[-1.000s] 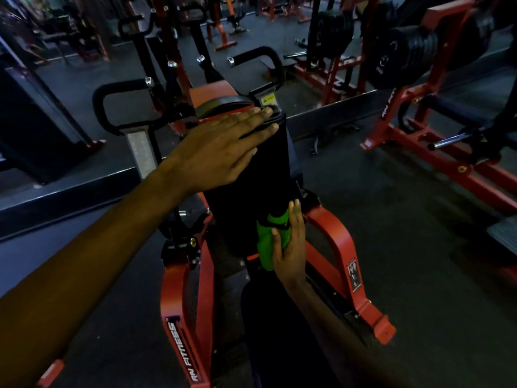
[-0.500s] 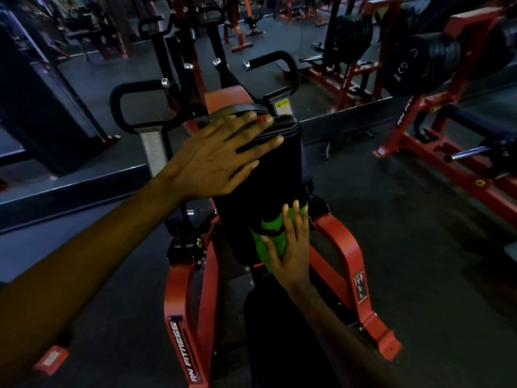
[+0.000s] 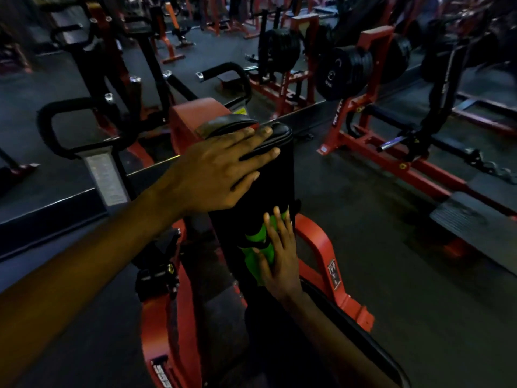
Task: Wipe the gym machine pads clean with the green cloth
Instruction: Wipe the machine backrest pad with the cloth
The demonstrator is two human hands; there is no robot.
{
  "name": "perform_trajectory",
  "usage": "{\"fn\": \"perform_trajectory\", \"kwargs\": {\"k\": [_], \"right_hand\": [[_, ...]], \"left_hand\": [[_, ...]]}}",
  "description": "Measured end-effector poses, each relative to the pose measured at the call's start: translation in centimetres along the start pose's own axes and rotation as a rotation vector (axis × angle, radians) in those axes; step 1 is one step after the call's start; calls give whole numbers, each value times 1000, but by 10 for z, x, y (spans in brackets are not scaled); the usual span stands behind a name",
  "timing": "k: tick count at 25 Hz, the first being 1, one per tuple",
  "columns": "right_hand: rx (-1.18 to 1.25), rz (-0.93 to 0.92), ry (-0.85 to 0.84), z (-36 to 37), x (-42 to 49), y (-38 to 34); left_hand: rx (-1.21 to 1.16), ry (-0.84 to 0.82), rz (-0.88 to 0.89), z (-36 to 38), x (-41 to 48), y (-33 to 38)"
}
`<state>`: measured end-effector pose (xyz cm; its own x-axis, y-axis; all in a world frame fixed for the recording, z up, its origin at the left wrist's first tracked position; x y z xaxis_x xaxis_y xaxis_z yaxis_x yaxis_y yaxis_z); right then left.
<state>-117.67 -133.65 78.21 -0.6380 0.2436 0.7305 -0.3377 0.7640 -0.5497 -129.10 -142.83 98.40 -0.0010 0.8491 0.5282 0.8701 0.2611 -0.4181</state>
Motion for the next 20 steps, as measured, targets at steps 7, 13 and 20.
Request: {"fn": "perform_trajectory", "kwargs": {"k": [7,13,20], "right_hand": [[56,182,150,3,25,-36],[-16,126,122,11,0,-37],[-239,-93,41,17,8,-51]], "left_hand": [[-210,-29,37,-1,8,-17],[-242,-32,47,-5,4,-16],[-307,-154,7,-10,9,-17]]}}
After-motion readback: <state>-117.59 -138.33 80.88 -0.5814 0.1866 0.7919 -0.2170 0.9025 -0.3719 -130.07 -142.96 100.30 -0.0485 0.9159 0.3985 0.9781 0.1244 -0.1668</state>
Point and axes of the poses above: each hand's wrist, its own x-axis towards the middle knuckle, its own z-axis out of the palm, y = z × x, the point moved 4 cm from there along x, towards the middle knuckle, and after that the axes turned 5 degrees about -z, right-handed, at the moved point
